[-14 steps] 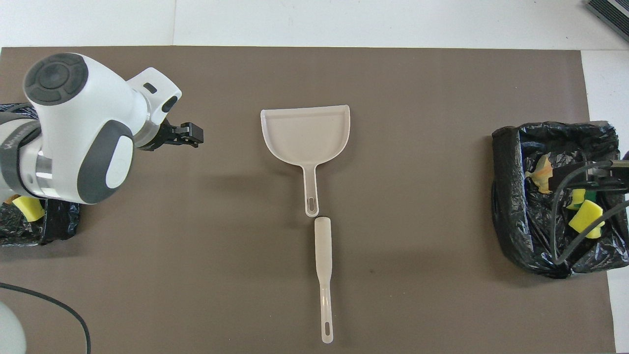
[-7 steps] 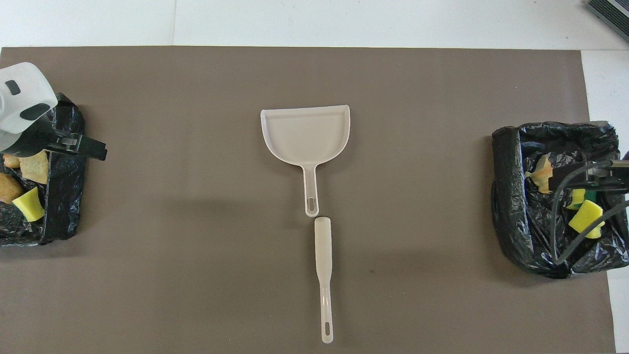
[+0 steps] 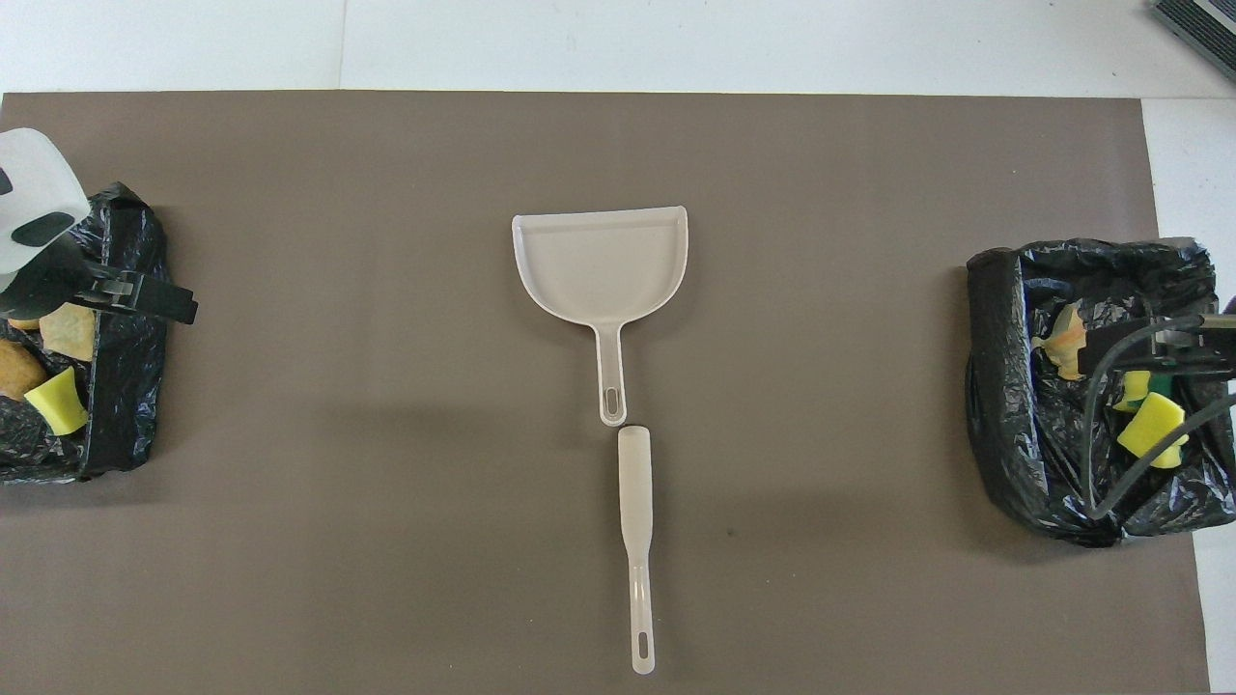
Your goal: Sweep and dump trash in bin
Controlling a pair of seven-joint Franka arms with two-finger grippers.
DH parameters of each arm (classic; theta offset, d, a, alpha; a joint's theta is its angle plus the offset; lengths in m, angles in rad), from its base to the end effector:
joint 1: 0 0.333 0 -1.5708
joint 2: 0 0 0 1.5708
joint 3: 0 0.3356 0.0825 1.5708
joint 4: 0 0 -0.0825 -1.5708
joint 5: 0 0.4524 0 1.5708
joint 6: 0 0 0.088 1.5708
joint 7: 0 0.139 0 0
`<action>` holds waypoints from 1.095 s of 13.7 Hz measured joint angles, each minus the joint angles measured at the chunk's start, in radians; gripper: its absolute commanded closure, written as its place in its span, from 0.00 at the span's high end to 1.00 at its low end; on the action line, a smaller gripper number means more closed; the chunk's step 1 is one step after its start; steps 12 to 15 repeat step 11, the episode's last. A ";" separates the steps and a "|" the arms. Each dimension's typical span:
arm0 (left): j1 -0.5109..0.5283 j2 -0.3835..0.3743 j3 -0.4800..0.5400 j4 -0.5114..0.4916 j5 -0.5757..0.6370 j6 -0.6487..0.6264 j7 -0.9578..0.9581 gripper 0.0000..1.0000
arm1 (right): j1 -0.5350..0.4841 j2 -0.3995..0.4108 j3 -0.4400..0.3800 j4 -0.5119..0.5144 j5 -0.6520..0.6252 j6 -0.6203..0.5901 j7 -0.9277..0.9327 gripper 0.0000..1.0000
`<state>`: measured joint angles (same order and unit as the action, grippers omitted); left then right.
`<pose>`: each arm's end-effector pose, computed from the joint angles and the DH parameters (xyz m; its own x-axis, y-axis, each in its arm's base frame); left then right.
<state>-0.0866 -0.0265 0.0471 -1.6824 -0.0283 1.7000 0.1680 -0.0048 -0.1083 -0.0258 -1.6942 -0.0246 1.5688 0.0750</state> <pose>0.6248 -0.0280 0.5795 0.9781 -0.2023 0.0483 -0.2035 -0.9788 0.0217 0.5846 -0.0220 0.6107 0.9943 -0.1052 -0.0155 -0.1049 -0.9942 0.0230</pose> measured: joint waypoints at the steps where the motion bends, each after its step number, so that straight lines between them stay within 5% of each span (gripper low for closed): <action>1: 0.000 -0.019 0.000 -0.005 0.002 -0.016 -0.001 1.00 | 0.000 0.000 0.000 0.000 0.000 0.000 0.000 1.00; 15: 0.000 -0.042 -0.002 0.005 0.035 -0.109 0.027 1.00 | 0.000 0.000 0.000 0.000 0.000 0.000 0.000 1.00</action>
